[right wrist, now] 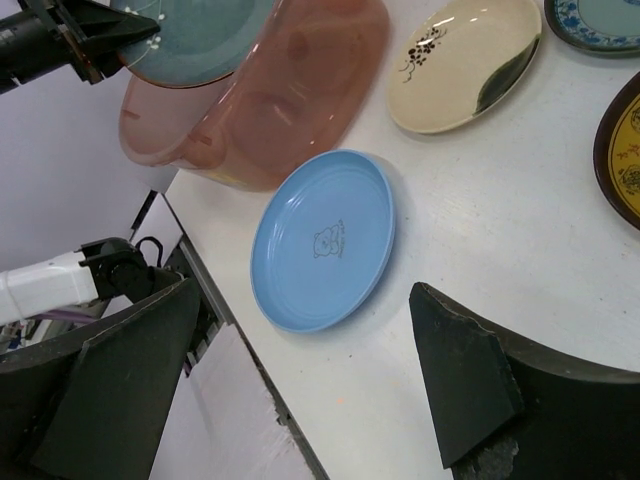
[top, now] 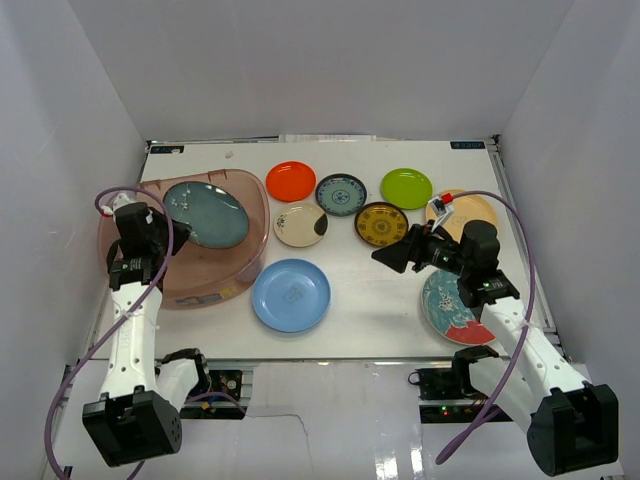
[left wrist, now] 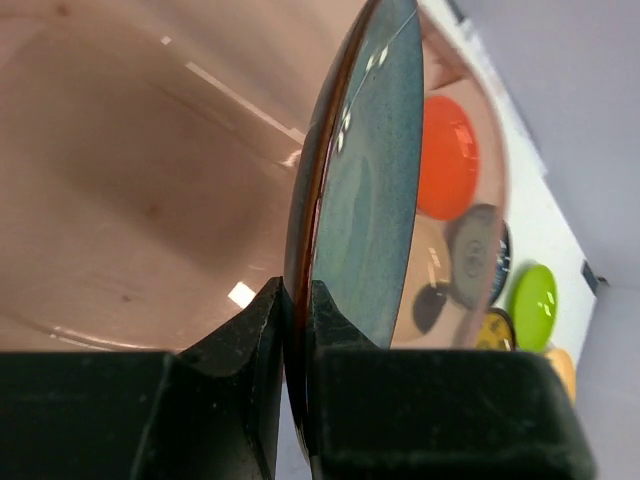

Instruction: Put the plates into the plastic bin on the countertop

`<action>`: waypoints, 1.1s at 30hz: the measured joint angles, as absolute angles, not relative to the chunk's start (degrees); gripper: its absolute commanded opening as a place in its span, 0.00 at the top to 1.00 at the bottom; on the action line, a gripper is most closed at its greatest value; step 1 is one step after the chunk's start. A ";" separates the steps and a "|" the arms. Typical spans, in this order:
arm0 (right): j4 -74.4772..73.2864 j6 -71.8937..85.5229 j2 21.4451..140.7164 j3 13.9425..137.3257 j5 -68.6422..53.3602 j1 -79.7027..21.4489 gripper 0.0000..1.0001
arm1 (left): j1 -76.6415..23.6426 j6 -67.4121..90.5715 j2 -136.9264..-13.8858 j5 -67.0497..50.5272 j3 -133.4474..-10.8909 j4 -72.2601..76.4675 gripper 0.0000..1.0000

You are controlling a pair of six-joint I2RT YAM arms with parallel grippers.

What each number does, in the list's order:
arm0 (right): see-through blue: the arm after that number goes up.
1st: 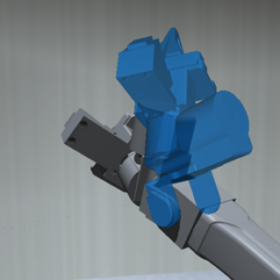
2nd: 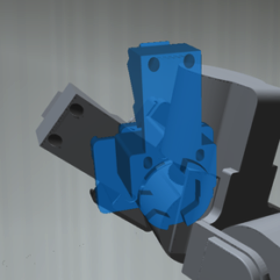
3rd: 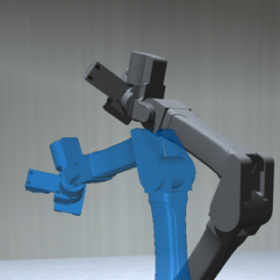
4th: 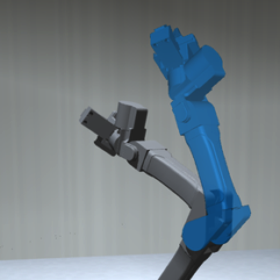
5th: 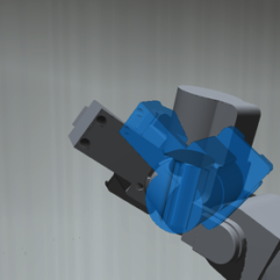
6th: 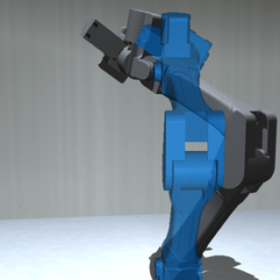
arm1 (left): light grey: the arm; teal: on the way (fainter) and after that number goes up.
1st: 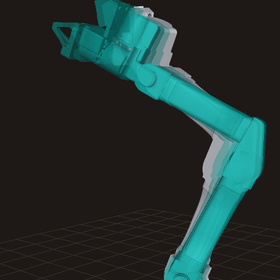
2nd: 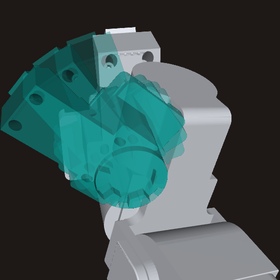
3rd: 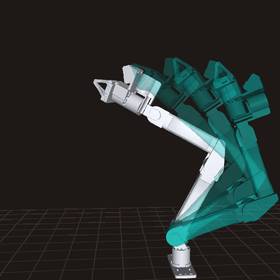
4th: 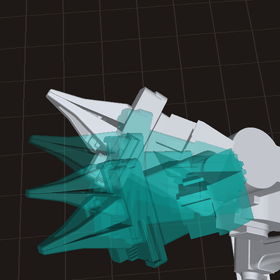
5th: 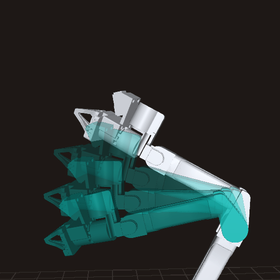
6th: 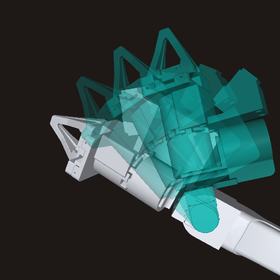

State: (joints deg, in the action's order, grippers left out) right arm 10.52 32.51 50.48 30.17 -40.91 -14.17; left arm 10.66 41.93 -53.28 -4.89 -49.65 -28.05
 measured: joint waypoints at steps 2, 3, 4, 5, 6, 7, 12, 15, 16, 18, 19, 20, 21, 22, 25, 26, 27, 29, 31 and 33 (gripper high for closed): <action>10.50 32.36 50.13 29.50 -40.93 -14.17 0.09 | 11.49 42.04 -53.95 -4.27 -48.01 -28.21 1.00; 10.44 32.29 49.93 29.17 -40.93 -14.17 0.09 | 11.97 42.06 -54.87 -4.21 -47.42 -28.29 1.00; 10.35 32.18 49.89 29.02 -40.93 -14.17 0.09 | 12.32 42.19 -56.03 -4.14 -46.94 -28.23 1.00; 10.35 32.08 49.89 28.97 -40.93 -14.17 0.09 | 12.58 42.30 -57.49 -4.08 -46.48 -27.86 1.00; 10.39 31.88 49.87 28.97 -40.91 -14.17 0.09 | 12.88 42.48 -59.11 -4.10 -46.06 -27.51 1.00; 10.37 31.64 49.80 28.97 -40.91 -14.17 0.09 | 13.08 42.54 -60.55 -4.19 -45.60 -26.98 1.00; 10.13 30.70 49.54 28.97 -40.77 -14.17 0.09 | 13.45 42.96 -67.26 -4.21 -44.07 -24.97 1.00; 9.91 30.50 49.54 28.95 -40.64 -14.17 0.09 | 13.72 43.42 -68.93 -4.49 -43.83 -23.44 0.85; 9.89 30.37 49.54 28.91 -40.62 -14.17 0.09 | 13.72 43.51 -69.14 -4.45 -43.81 -22.87 0.80; 9.45 29.95 49.54 28.91 -40.45 -14.17 0.09 | 13.72 43.48 -69.41 -4.21 -43.64 -21.69 0.65; 9.23 29.76 49.54 28.88 -40.40 -14.17 0.09 | 13.72 43.35 -69.45 -4.12 -43.55 -21.19 0.58; 8.97 29.56 49.54 28.84 -40.27 -14.17 0.09 | 13.74 43.40 -69.49 -3.95 -43.53 -20.69 0.51; 8.80 29.50 49.54 28.80 -40.21 -14.17 0.09 | 13.78 43.38 -69.56 -3.73 -43.53 -20.27 0.42; 8.60 29.45 49.54 28.73 -40.07 -14.17 0.09 | 13.78 43.07 -69.63 -3.53 -43.53 -20.01 0.38; 7.79 29.30 49.47 28.69 -39.64 -14.17 0.09 | 13.93 42.87 -69.80 -3.07 -43.53 -19.25 0.25; 7.46 29.21 49.43 28.69 -39.42 -14.17 0.09 | 13.96 42.72 -69.80 -2.79 -43.53 -19.14 0.22; 7.27 29.08 49.41 28.69 -39.18 -14.17 0.09 | 13.96 42.59 -69.80 -2.44 -43.51 -19.07 0.18; 6.96 28.86 49.41 28.69 -38.89 -14.17 0.09 | 13.96 42.35 -69.76 -2.02 -43.44 -18.96 0.14; 6.68 28.45 49.47 28.69 -38.63 -14.17 0.09 | 13.96 41.87 -69.65 -1.61 -43.42 -18.96 0.10; 6.09 27.97 49.60 28.69 -38.20 -14.17 0.09 | 13.96 41.32 -69.38 -0.89 -43.35 -19.00 0.08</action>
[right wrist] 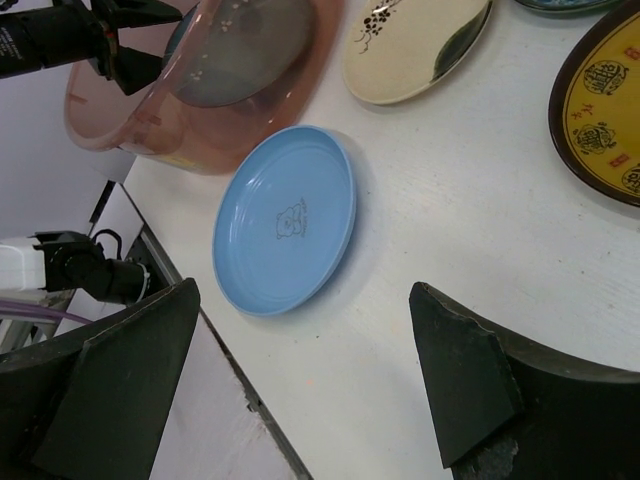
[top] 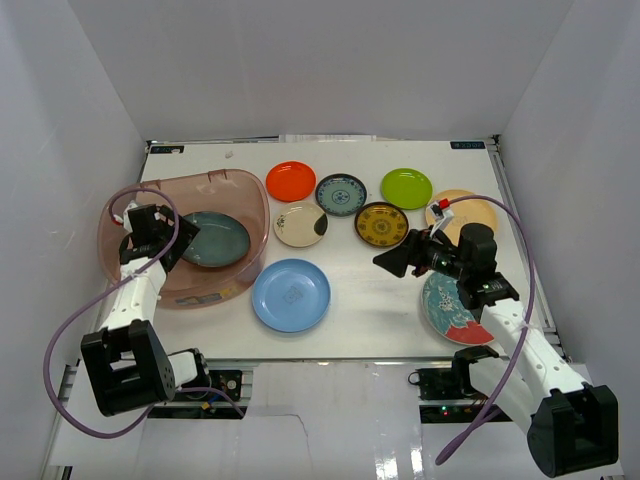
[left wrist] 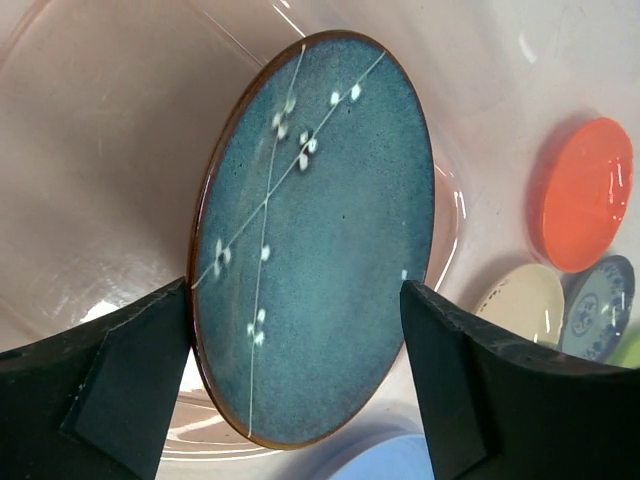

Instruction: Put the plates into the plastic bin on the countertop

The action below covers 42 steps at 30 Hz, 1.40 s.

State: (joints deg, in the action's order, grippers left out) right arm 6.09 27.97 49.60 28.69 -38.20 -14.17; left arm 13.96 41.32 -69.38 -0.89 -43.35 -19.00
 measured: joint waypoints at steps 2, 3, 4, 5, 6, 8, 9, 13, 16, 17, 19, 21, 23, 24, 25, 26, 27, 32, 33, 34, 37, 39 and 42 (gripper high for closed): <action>5.54 27.53 49.89 28.71 -37.63 -14.17 0.09 | 13.93 40.60 -68.90 -0.27 -43.18 -19.14 0.04; 5.13 27.31 49.98 28.71 -37.34 -14.17 0.09 | 13.93 40.18 -68.58 0.21 -43.03 -19.35 0.03; 4.51 27.05 49.98 28.73 -36.95 -14.17 0.09 | 13.96 39.88 -68.31 0.64 -42.85 -19.44 0.02; 4.05 26.83 49.93 28.73 -36.47 -14.17 0.09 | 13.96 39.62 -67.92 1.13 -42.57 -19.62 0.02; 3.40 26.65 49.91 28.84 -35.90 -14.17 0.09 | 13.96 39.44 -67.57 1.65 -42.28 -19.90 0.02; 2.07 26.35 49.71 29.36 -34.72 -14.17 0.09 | 14.04 38.96 -66.43 2.70 -41.25 -20.16 0.02; 1.30 26.22 49.52 29.82 -34.26 -14.17 0.09 | 14.09 38.79 -65.82 2.94 -40.91 -20.21 0.02; -1.54 24.95 49.06 32.49 -33.01 -14.17 0.11 | 14.09 38.15 -63.92 2.90 -40.86 -20.51 0.02; -3.60 24.25 49.08 34.94 -32.60 -14.17 0.15 | 13.98 37.26 -62.08 2.74 -41.04 -20.58 0.02; -4.05 23.99 49.06 35.68 -32.42 -14.17 0.17 | 13.63 37.06 -61.12 2.74 -41.08 -20.64 0.02; -4.89 23.55 49.06 37.06 -31.77 -14.17 0.28 | 12.58 36.64 -58.63 2.87 -41.12 -20.69 0.02; -6.13 23.29 49.01 38.68 -30.76 -14.17 0.36 | 9.72 36.12 -55.55 2.96 -41.58 -20.78 0.03; -7.46 23.22 48.99 40.86 -29.28 -14.17 0.49 | 3.92 35.64 -53.25 3.79 -43.55 -20.93 0.06; -7.81 23.11 48.95 42.00 -28.62 -14.17 0.51 | -0.10 35.40 -52.42 3.75 -45.19 -20.78 0.06; -8.21 23.22 48.82 43.35 -27.88 -14.17 0.58 | -4.21 35.35 -52.10 3.73 -46.76 -20.49 0.08; -8.36 23.11 48.56 44.49 -27.07 -14.17 0.59 | -9.19 35.42 -52.05 4.27 -48.56 -19.94 0.09; -8.73 23.24 48.12 45.76 -26.22 -14.17 0.59 | -13.10 35.46 -52.25 4.54 -49.89 -19.14 0.09; -10.13 23.53 45.01 52.05 -21.39 -14.17 0.52 | -38.30 37.04 -59.31 5.43 -53.39 -12.34 0.12; -10.20 23.51 44.49 53.32 -20.58 -14.17 0.51 | -42.68 37.41 -62.57 4.60 -53.78 -11.14 0.13; -10.31 23.46 43.90 54.63 -19.62 -14.17 0.50 | -46.65 37.93 -66.57 3.88 -54.22 -9.32 0.13; -10.46 23.44 42.57 57.78 -18.11 -14.17 0.50 | -54.08 39.16 -79.31 -0.64 -55.05 -3.90 0.14; -10.48 23.55 41.95 58.87 -17.96 -14.17 0.51 | -57.19 40.07 -87.57 -4.19 -56.12 -0.84 0.14; -10.37 23.79 41.04 59.20 -18.57 -14.17 0.51 | -59.90 41.56 -97.80 -9.63 -58.70 3.33 0.15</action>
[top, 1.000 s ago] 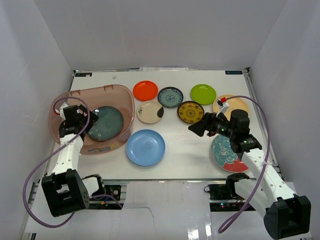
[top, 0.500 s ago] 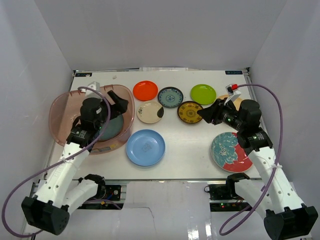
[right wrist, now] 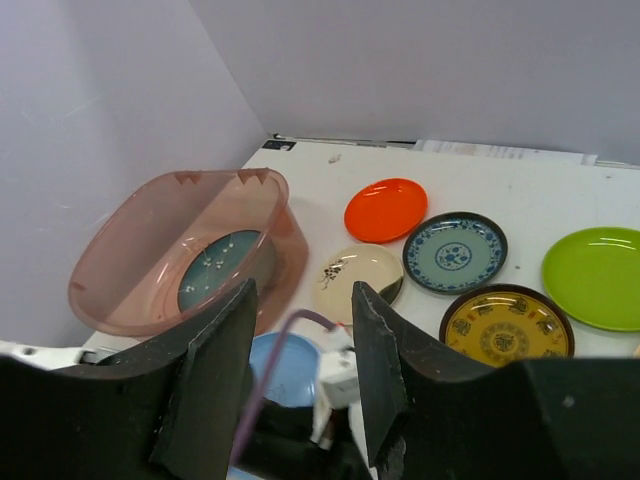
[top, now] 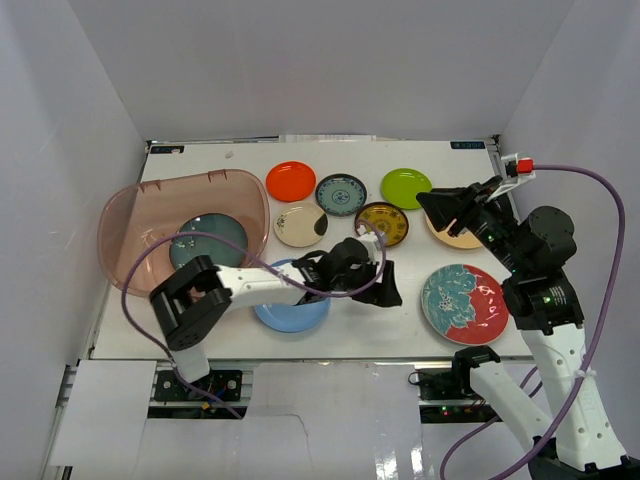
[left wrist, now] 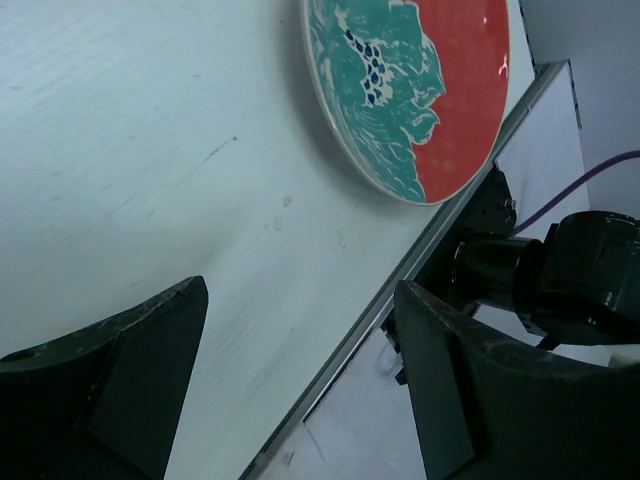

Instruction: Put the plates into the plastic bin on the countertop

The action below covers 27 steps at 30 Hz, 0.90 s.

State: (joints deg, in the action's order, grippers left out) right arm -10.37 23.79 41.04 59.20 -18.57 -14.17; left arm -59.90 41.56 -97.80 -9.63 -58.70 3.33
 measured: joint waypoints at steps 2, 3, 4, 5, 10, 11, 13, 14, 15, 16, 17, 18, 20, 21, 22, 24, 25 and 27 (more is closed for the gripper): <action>-10.39 24.05 40.91 59.20 -19.18 -14.17 0.51 | -60.86 42.54 -103.42 -12.38 -61.36 5.69 0.14; -10.39 24.29 40.80 59.20 -19.57 -14.17 0.51 | -61.14 43.03 -105.86 -13.50 -62.94 6.46 0.15; -10.39 24.51 40.64 59.20 -19.84 -14.17 0.51 | -61.30 43.57 -107.81 -14.33 -64.29 7.22 0.15; -10.39 24.75 40.47 59.16 -20.23 -14.17 0.51 | -61.39 44.14 -109.67 -15.05 -65.73 8.36 0.15; -10.24 25.36 39.66 57.78 -22.00 -14.17 0.51 | -61.41 46.92 -117.38 -16.86 -72.79 11.81 0.18; -10.20 25.41 39.44 57.47 -22.26 -14.17 0.51 | -61.41 47.31 -119.17 -16.99 -74.56 11.97 0.20; -10.17 25.52 39.31 57.04 -22.81 -14.17 0.50 | -61.41 47.88 -122.43 -16.97 -77.78 11.90 0.23; -9.87 25.54 39.29 56.69 -23.00 -14.17 0.50 | -61.39 48.14 -124.40 -16.93 -79.50 11.77 0.26; -9.76 25.54 39.20 56.27 -23.16 -14.17 0.50 | -61.36 48.45 -126.15 -16.88 -80.95 11.66 0.27; -9.72 25.56 39.13 55.81 -23.31 -14.17 0.50 | -61.25 49.01 -127.74 -17.45 -82.39 12.34 0.28; -9.67 25.56 39.05 55.40 -23.33 -14.17 0.50 | -61.30 49.28 -128.42 -17.41 -83.42 12.34 0.30; -9.74 25.56 39.03 54.98 -23.35 -14.17 0.50 | -61.32 49.43 -129.80 -17.37 -85.32 12.29 0.35; -9.76 25.54 38.98 54.48 -23.38 -14.17 0.50 | -61.32 49.87 -130.93 -17.30 -86.48 12.40 0.41; -9.78 25.56 38.98 54.39 -23.44 -14.17 0.50 | -61.30 50.00 -131.39 -17.23 -86.83 12.43 0.58; -9.74 25.54 38.98 54.39 -23.53 -14.17 0.50 | -61.28 50.48 -131.72 -17.21 -87.05 12.58 0.69; -9.69 25.54 38.98 54.26 -23.75 -14.17 0.50 | -61.23 50.81 -132.57 -16.51 -87.13 12.01 0.83; -9.74 25.56 38.94 54.11 -23.79 -14.17 0.50 | -61.08 51.55 -132.86 -16.88 -87.18 12.69 0.94; -9.72 25.54 38.87 53.87 -23.90 -14.17 0.50 | -60.88 54.06 -132.86 -17.17 -87.07 13.56 1.00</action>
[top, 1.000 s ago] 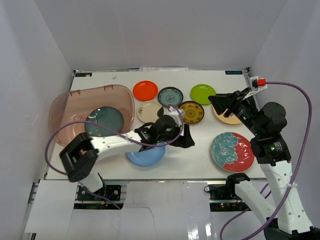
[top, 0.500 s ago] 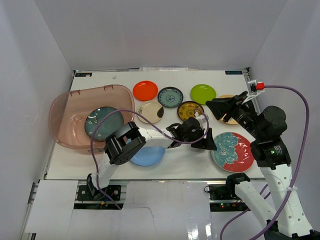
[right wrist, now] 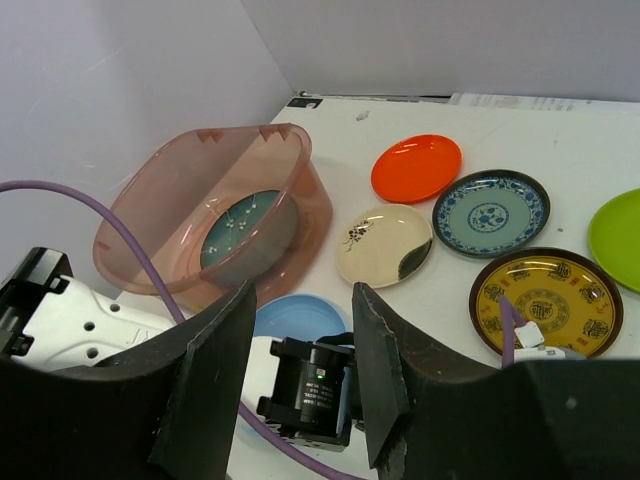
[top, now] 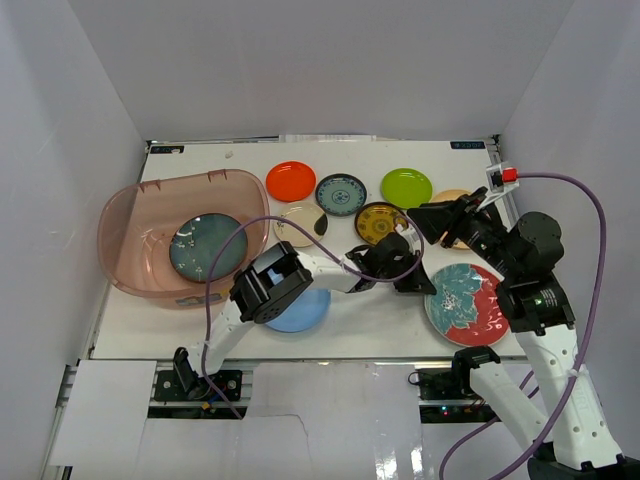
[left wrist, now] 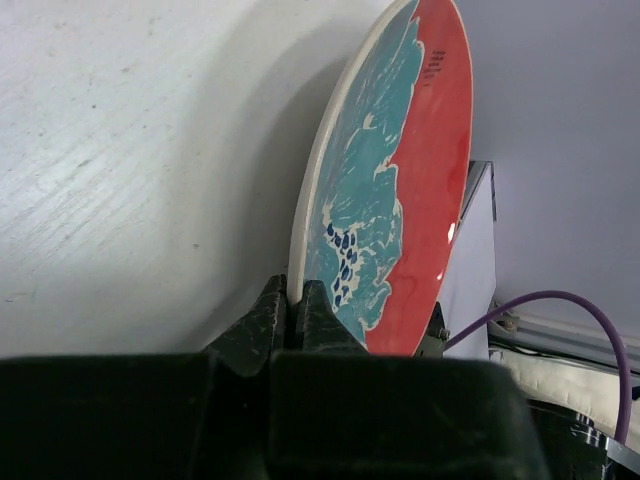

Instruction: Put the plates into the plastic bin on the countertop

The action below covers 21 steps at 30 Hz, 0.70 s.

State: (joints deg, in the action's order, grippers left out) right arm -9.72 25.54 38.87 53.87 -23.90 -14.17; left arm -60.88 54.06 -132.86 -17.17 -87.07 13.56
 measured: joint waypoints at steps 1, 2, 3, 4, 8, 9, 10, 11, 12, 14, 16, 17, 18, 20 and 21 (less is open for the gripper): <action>-9.78 25.54 38.74 53.74 -23.92 -14.17 0.50 | -60.82 54.89 -132.64 -17.43 -87.05 14.59 1.00; -9.85 25.54 38.65 53.69 -23.90 -14.17 0.50 | -60.90 54.87 -132.25 -17.34 -86.74 15.11 1.00; -9.87 25.52 38.57 53.69 -23.90 -14.17 0.50 | -60.99 54.87 -131.72 -17.02 -86.00 15.29 1.00; -9.87 25.50 38.44 53.69 -23.88 -14.17 0.49 | -60.99 55.02 -131.02 -16.88 -84.58 15.86 1.00; -10.35 25.36 38.11 53.69 -23.86 -14.17 0.45 | -60.71 56.31 -125.45 -17.32 -75.18 18.63 1.00; -10.39 25.32 37.98 53.69 -23.92 -14.17 0.43 | -60.47 56.34 -123.17 -17.39 -72.12 18.94 1.00; -10.44 25.34 37.93 53.69 -24.18 -14.17 0.43 | -60.05 56.01 -120.27 -17.39 -68.25 19.81 1.00; -10.44 25.32 37.95 53.69 -24.49 -14.17 0.42 | -59.81 56.03 -116.99 -17.28 -64.34 19.92 1.00; -10.44 25.32 38.00 53.69 -24.99 -14.17 0.41 | -59.40 55.72 -113.97 -17.23 -61.23 19.59 1.00; -10.44 25.52 38.33 53.89 -26.28 -14.17 0.40 | -58.04 54.61 -107.63 -17.37 -55.68 18.26 1.00; -10.44 25.63 38.76 54.04 -27.05 -14.17 0.37 | -55.57 54.22 -101.36 -17.69 -51.29 16.27 1.00; -10.48 25.74 38.79 54.11 -27.31 -14.17 0.36 | -53.80 54.06 -98.13 -18.33 -49.58 15.79 1.00; -10.52 25.87 38.94 54.22 -27.40 -14.17 0.34 | -51.94 54.08 -95.18 -18.70 -48.42 15.03 1.00; -10.52 26.02 39.00 54.33 -27.40 -14.17 0.34 | -47.70 54.17 -88.88 -19.33 -46.74 14.04 1.00; -10.55 26.13 39.00 54.33 -27.38 -14.17 0.34 | -45.34 54.17 -85.32 -19.44 -46.11 13.67 1.00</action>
